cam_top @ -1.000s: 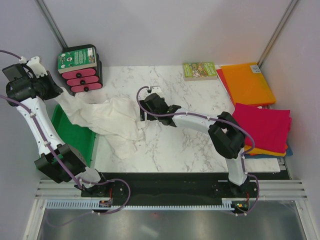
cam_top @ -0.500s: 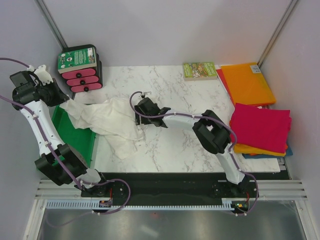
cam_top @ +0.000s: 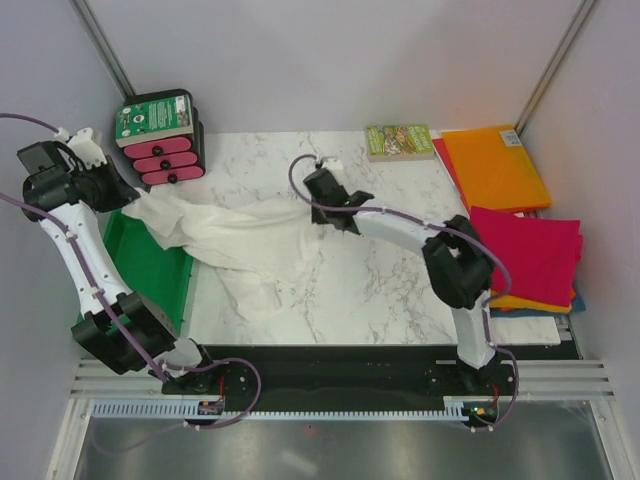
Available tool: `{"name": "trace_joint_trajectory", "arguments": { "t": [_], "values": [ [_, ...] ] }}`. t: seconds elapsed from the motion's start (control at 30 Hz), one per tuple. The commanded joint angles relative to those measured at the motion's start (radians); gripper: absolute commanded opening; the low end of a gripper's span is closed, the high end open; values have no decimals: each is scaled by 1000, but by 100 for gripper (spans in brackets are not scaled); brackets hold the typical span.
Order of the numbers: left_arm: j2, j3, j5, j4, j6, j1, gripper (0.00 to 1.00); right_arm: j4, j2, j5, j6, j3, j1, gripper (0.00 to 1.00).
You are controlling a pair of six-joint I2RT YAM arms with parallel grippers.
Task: Fold and stack the t-shirts
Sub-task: Flatten out the tshirt
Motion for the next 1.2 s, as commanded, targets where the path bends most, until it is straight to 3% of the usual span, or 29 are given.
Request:
{"name": "trace_joint_trajectory", "arguments": {
  "t": [0.0, 0.1, 0.2, 0.4, 0.57, 0.73, 1.03, 1.17],
  "values": [
    [-16, 236, 106, -2, -50, -12, 2, -37, -382, 171, -153, 205, -142, 0],
    [-8, 392, 164, -16, -106, -11, 2, -118, -490, 249, -257, 300, -148, 0],
    [-30, 431, 222, -13, -148, -12, 2, -150, -615, 266, -278, 208, -148, 0],
    [-36, 181, 213, -6, -127, -21, 2, -155, -798, 309, -235, -164, -148, 0],
    [-93, 72, 161, 6, -44, -20, 2, -158, -932, 298, -210, -304, -147, 0],
    [-214, 113, 149, 23, -24, -18, 2, -219, -1015, 257, -258, -221, -147, 0],
    [-292, 313, 218, 1, -159, -5, 2, -305, -1117, 202, -336, -40, -145, 0],
    [-399, 371, 225, 0, -166, -5, 2, -362, -1156, 171, -365, 36, -147, 0]
  ]
}}
